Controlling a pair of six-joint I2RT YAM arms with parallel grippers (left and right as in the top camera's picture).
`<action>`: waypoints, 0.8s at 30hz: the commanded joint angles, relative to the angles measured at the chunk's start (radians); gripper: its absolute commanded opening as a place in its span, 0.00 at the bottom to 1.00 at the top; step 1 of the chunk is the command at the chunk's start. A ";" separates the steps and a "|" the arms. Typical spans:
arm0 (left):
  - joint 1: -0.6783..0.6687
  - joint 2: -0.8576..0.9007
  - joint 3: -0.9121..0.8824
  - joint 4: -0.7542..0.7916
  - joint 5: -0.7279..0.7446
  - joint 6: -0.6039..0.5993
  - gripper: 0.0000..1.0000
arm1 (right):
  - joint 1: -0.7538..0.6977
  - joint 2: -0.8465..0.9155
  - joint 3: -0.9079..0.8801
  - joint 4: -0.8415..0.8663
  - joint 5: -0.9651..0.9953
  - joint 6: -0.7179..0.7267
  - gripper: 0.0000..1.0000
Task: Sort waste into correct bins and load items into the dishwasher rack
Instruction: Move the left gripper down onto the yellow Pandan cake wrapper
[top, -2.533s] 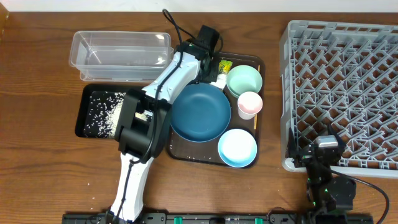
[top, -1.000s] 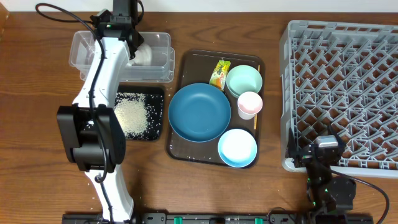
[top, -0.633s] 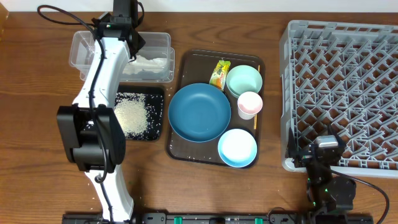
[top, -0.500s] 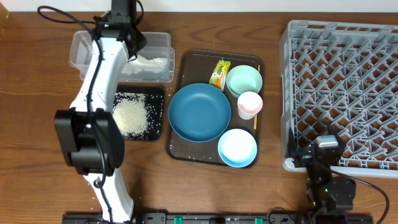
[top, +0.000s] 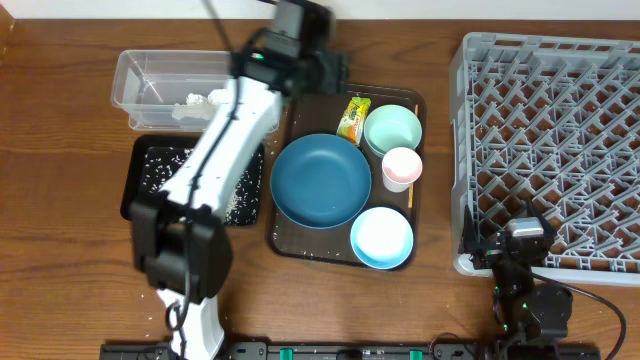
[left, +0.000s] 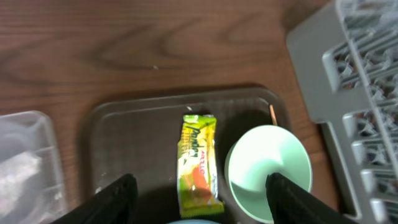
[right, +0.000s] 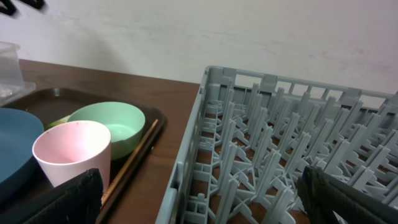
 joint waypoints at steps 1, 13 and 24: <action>-0.015 0.070 0.005 0.027 -0.079 0.039 0.68 | 0.009 -0.005 -0.001 -0.005 0.003 0.004 0.99; -0.030 0.227 0.005 0.065 -0.121 0.038 0.68 | 0.009 -0.005 -0.001 -0.005 0.003 0.004 0.99; -0.058 0.298 0.005 0.076 -0.121 0.054 0.68 | 0.009 -0.005 -0.001 -0.005 0.003 0.004 0.99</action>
